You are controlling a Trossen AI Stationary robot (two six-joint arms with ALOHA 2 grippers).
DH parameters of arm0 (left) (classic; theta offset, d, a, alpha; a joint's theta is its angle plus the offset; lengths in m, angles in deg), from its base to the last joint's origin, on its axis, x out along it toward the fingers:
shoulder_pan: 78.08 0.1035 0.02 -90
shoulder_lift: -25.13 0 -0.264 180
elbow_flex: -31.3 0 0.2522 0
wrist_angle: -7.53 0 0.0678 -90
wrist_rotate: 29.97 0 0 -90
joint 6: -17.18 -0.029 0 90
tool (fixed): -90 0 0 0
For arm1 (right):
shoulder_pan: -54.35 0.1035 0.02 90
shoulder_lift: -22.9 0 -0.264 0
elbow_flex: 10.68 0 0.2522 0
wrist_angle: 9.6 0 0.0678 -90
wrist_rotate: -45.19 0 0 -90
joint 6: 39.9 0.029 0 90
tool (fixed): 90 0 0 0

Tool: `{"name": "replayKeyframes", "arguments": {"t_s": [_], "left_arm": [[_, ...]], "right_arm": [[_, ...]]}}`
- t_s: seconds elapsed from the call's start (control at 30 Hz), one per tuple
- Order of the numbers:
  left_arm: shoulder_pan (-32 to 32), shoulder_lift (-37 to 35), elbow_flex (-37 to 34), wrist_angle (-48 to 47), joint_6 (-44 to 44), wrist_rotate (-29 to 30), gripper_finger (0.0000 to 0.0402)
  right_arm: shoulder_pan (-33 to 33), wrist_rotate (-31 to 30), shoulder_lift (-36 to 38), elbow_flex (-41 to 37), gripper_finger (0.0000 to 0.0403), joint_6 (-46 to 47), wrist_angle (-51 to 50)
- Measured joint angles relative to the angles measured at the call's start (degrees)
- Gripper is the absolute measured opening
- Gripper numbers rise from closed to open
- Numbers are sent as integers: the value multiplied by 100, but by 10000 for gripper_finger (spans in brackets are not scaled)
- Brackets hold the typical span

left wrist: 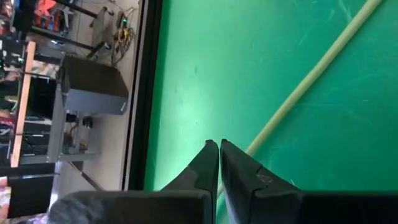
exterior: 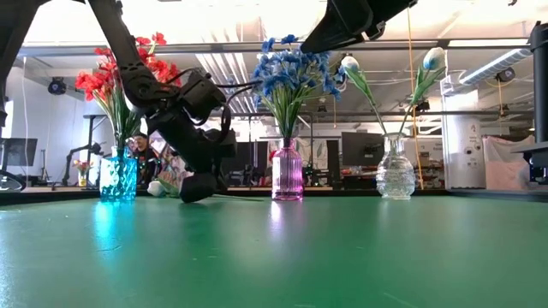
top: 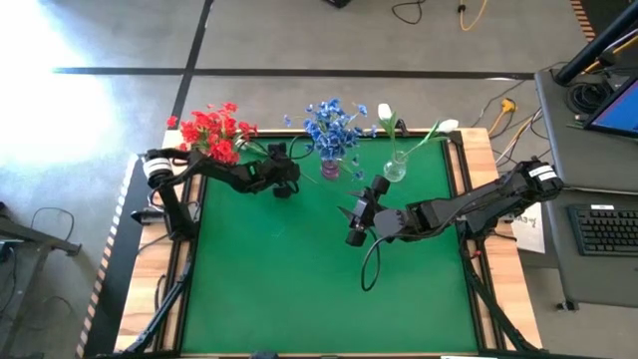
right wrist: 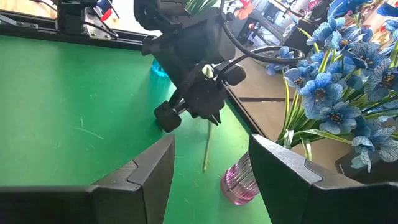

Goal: Sort flowers into vase by color
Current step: Put the white flower into the transparent vase

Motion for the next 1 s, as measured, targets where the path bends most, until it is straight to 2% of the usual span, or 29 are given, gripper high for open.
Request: {"name": "replayKeyframes", "arguments": {"t_s": [0.07,0.2,0.47,0.53,0.67,1.0], "left_arm": [[35,44,4,1,39,-61,0],[172,85,9,-14,152,-727,0],[188,59,16,-209,381,-679,0],[191,29,12,-307,688,-685,0],[182,13,2,-342,1308,-1078,0],[177,-59,4,-615,2121,-1150,0]], "right_arm": [[0,0,0,0,199,1,1],[0,2,0,0,199,127,2],[4,4,0,0,199,278,2],[4,7,0,0,199,298,28],[4,9,0,0,199,371,44],[4,11,0,0,199,407,46]]}}
